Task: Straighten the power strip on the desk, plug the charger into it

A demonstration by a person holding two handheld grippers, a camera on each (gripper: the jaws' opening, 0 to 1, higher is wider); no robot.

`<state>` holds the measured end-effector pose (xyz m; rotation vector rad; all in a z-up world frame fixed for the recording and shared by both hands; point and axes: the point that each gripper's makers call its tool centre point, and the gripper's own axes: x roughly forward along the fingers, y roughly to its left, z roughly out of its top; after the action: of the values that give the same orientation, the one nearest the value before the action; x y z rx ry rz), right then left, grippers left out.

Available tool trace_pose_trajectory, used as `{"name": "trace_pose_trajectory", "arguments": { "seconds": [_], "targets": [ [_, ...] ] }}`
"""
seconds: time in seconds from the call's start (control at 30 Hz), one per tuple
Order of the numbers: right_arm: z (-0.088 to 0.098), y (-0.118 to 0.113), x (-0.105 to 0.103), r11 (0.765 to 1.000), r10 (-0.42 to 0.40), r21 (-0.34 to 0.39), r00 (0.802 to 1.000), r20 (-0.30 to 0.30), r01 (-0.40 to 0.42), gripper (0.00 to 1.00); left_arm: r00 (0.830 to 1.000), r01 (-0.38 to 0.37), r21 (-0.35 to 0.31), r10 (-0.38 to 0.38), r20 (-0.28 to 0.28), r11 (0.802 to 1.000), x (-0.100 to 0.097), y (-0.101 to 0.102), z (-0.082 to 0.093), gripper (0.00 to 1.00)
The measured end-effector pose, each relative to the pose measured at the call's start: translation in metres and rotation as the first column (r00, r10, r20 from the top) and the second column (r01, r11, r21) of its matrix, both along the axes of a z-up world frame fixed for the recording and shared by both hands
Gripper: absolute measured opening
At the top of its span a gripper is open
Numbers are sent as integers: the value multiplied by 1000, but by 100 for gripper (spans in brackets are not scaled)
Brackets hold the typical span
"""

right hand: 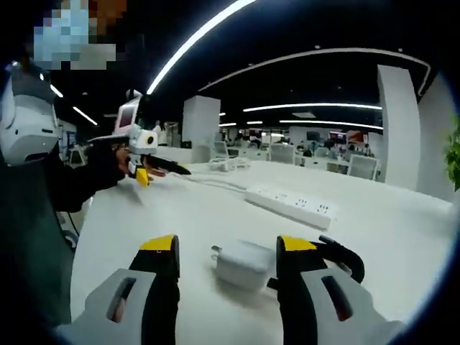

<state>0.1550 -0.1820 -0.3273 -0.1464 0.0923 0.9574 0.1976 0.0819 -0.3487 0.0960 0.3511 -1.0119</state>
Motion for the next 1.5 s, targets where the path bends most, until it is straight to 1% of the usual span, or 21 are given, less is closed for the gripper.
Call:
{"name": "trace_pose_trajectory", "arguments": {
  "seconds": [0.07, 0.1, 0.13, 0.27, 0.33, 0.37, 0.43, 0.5, 0.6, 0.77, 0.9, 1.03, 1.17, 1.33, 1.5],
  "targets": [
    [0, -3, -1, 999, 38, -27, 999, 18, -37, 54, 1000, -3, 2, 3, -2, 1000, 0, 0, -1, 99],
    [-1, -6, -1, 998, 49, -37, 999, 17, -48, 54, 1000, -3, 4, 3, -2, 1000, 0, 0, -1, 99],
    [-4, -11, 0, 991, 108, -80, 994, 21, -106, 54, 1000, -2, 10, 2, -5, 1000, -1, -2, -2, 99],
    [-2, -17, 3, 986, 147, -76, 989, 12, -145, 53, 1000, -1, 11, 1, -6, 1000, 0, -5, -1, 99],
    [-2, -18, 4, 981, 176, -90, 984, 9, -174, 47, 1000, -2, 16, 2, -7, 1000, 0, -6, -1, 99],
    [-1, -18, 4, 976, 197, -94, 980, 6, -196, 47, 1000, -1, 19, 1, -7, 1000, -1, -6, -1, 99],
    [0, -17, 5, 968, 237, -81, 971, -5, -237, 51, 1000, 0, 21, 0, -7, 1000, -1, -7, -1, 99],
    [-2, -17, 8, 964, 254, -80, 967, -12, -254, 51, 1000, -2, 20, 2, -7, 1000, -1, -7, 0, 99],
    [-7, -15, 11, 955, 277, -108, 961, -14, -277, 50, 1000, -5, 9, 5, -10, 1000, -1, -9, 1, 99],
    [-11, -14, 18, 950, 294, -103, 956, -10, -293, 49, 1000, -5, 23, 5, -13, 1000, -3, -10, -1, 99],
    [-15, -9, 17, 944, 309, -113, 951, -12, -309, 47, 1000, -10, 22, 11, -15, 1000, -4, -10, 0, 99],
    [-13, -5, 19, 941, 315, -126, 949, -4, -313, 43, 1000, -11, 23, 12, -17, 1000, -4, -11, -1, 99],
    [-12, -6, 22, 941, 316, -123, 949, -9, -314, 43, 1000, -10, 28, 11, -15, 1000, -3, -12, 0, 99],
    [-15, -3, 21, 938, 323, -127, 946, -10, -322, 43, 1000, -14, 26, 14, -16, 1000, -2, -12, 0, 99],
    [-17, -3, 21, 935, 327, -145, 945, -5, -324, 40, 1000, -15, 27, 16, -22, 1000, -1, -13, -1, 99]
  ]
}}
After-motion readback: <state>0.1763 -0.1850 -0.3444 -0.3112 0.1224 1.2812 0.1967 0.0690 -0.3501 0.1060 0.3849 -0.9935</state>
